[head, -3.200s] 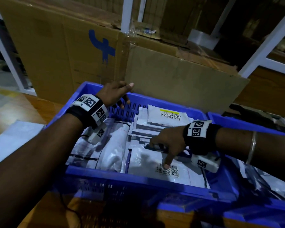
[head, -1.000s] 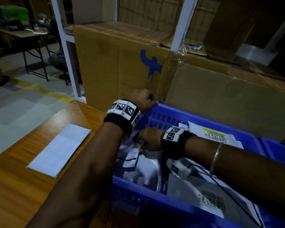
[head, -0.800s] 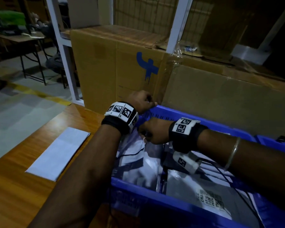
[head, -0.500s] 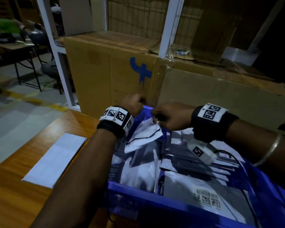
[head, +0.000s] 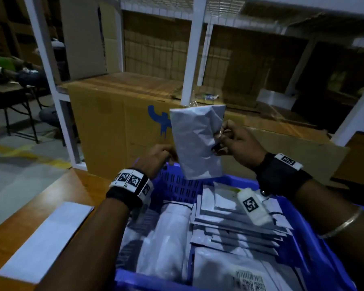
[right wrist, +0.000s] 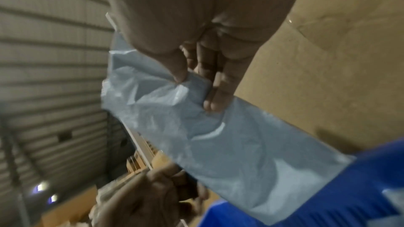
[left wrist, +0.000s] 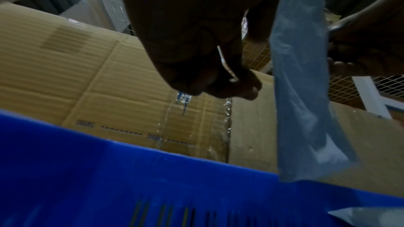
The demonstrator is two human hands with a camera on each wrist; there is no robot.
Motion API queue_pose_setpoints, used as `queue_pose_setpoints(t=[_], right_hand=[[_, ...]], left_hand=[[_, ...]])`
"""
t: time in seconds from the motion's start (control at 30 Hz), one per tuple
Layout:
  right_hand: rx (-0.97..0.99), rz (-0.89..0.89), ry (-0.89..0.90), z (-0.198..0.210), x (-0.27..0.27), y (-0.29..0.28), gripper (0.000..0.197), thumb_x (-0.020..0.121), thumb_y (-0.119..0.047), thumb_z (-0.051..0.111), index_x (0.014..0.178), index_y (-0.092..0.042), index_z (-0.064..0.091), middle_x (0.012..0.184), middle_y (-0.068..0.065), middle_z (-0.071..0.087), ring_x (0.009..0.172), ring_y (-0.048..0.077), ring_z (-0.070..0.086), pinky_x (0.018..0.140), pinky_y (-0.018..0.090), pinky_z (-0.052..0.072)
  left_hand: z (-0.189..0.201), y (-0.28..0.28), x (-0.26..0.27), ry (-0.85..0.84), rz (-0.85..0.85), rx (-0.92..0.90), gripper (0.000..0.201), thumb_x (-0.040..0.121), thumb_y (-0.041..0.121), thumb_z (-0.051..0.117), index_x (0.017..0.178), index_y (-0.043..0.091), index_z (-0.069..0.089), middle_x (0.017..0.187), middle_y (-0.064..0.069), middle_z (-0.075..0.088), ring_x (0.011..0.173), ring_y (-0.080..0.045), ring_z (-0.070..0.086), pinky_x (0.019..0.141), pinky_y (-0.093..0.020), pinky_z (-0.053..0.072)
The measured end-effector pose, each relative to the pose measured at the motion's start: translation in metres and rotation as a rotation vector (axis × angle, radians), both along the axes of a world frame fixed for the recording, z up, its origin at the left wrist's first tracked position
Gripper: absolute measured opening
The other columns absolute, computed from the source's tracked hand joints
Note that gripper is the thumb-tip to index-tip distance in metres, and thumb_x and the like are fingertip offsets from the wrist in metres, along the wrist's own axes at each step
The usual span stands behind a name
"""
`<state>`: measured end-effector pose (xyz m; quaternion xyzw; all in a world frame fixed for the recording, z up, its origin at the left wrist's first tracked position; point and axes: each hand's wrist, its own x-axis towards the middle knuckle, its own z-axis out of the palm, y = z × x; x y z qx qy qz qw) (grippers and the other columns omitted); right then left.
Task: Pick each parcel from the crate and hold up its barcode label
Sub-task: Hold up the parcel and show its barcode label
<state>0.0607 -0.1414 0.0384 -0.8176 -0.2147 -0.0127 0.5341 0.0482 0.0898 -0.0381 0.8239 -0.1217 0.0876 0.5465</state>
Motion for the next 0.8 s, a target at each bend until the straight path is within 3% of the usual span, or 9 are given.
queue_pose_setpoints(t=[0.1, 0.2, 0.23, 0.37, 0.47, 0.53, 0.67, 0.73, 0.8], right_hand=[[0.155, -0.043, 0.062, 0.001, 0.0, 0.002, 0.012, 0.1, -0.009, 0.05, 0.091, -0.01, 0.042, 0.082, 0.017, 0.056, 0.063, 0.023, 0.064, 0.065, 0.035, 0.059], [0.242, -0.066, 0.108, 0.0, -0.001, 0.005, 0.014, 0.1, -0.011, 0.052, 0.089, -0.011, 0.043, 0.078, 0.015, 0.059, 0.061, 0.022, 0.066, 0.062, 0.034, 0.059], [0.258, -0.067, 0.119, -0.001, -0.001, 0.005, 0.013, 0.099, -0.011, 0.053, 0.09, -0.012, 0.044, 0.076, 0.014, 0.06, 0.059, 0.022, 0.066, 0.06, 0.033, 0.059], [0.223, -0.032, 0.109, -0.013, -0.004, 0.0, 0.011, 0.096, -0.01, 0.059, 0.105, -0.009, 0.052, 0.075, 0.01, 0.063, 0.054, 0.021, 0.063, 0.046, 0.03, 0.05], [0.22, -0.033, 0.05, -0.026, -0.009, -0.009, 0.022, 0.091, -0.003, 0.064, 0.111, -0.006, 0.054, 0.066, -0.009, 0.066, 0.051, 0.009, 0.06, 0.042, 0.022, 0.043], [0.24, -0.044, 0.007, -0.037, -0.012, -0.016, 0.028, 0.089, 0.001, 0.065, 0.113, -0.009, 0.054, 0.067, -0.016, 0.067, 0.053, -0.002, 0.06, 0.044, 0.012, 0.042], [0.332, -0.09, -0.003, -0.054, -0.017, -0.029, 0.034, 0.087, -0.002, 0.068, 0.118, -0.012, 0.056, 0.081, -0.008, 0.065, 0.063, -0.003, 0.062, 0.049, 0.012, 0.044], [0.375, -0.124, 0.015, -0.06, -0.017, -0.035, 0.035, 0.086, -0.005, 0.07, 0.12, -0.01, 0.058, 0.085, -0.008, 0.069, 0.072, -0.001, 0.066, 0.055, 0.017, 0.049], [0.431, -0.159, 0.017, -0.066, -0.016, -0.041, 0.035, 0.085, -0.006, 0.072, 0.118, -0.008, 0.063, 0.101, -0.001, 0.074, 0.092, 0.013, 0.071, 0.071, 0.032, 0.058]], left_hand=[[0.001, -0.004, -0.008, -0.079, -0.092, -0.072, 0.043, 0.077, 0.02, 0.045, 0.103, -0.007, 0.066, 0.081, -0.018, 0.065, 0.065, -0.007, 0.059, 0.054, -0.014, 0.041], [-0.004, -0.004, -0.004, -0.154, -0.084, 0.003, 0.056, 0.082, 0.05, 0.058, 0.111, 0.003, 0.067, 0.086, -0.001, 0.068, 0.075, -0.009, 0.062, 0.063, -0.028, 0.049], [-0.005, -0.005, -0.001, -0.166, -0.041, 0.036, 0.056, 0.081, 0.053, 0.06, 0.112, 0.007, 0.068, 0.092, 0.001, 0.071, 0.081, -0.01, 0.066, 0.067, -0.034, 0.052], [-0.012, -0.004, 0.007, -0.226, 0.039, 0.041, 0.048, 0.085, 0.05, 0.058, 0.112, 0.012, 0.069, 0.098, -0.01, 0.072, 0.088, -0.024, 0.068, 0.072, -0.046, 0.055], [-0.013, -0.003, 0.007, -0.213, 0.035, 0.052, 0.051, 0.083, 0.049, 0.057, 0.113, 0.009, 0.068, 0.104, -0.011, 0.072, 0.096, -0.028, 0.067, 0.079, -0.05, 0.053], [-0.014, -0.004, 0.006, -0.215, 0.02, 0.128, 0.054, 0.082, 0.051, 0.053, 0.113, 0.01, 0.069, 0.103, -0.008, 0.072, 0.094, -0.024, 0.067, 0.078, -0.048, 0.053], [-0.019, -0.006, 0.007, -0.23, -0.028, 0.326, 0.06, 0.08, 0.059, 0.044, 0.095, 0.007, 0.069, 0.082, -0.009, 0.07, 0.078, -0.026, 0.065, 0.067, -0.044, 0.05], [-0.021, -0.009, 0.008, -0.195, -0.066, 0.299, 0.045, 0.085, 0.049, 0.05, 0.102, 0.012, 0.07, 0.087, -0.003, 0.071, 0.082, -0.021, 0.066, 0.069, -0.038, 0.051], [-0.021, -0.013, 0.006, -0.178, -0.119, 0.29, 0.033, 0.087, 0.039, 0.054, 0.104, 0.016, 0.07, 0.09, 0.0, 0.071, 0.084, -0.015, 0.066, 0.071, -0.033, 0.05]])
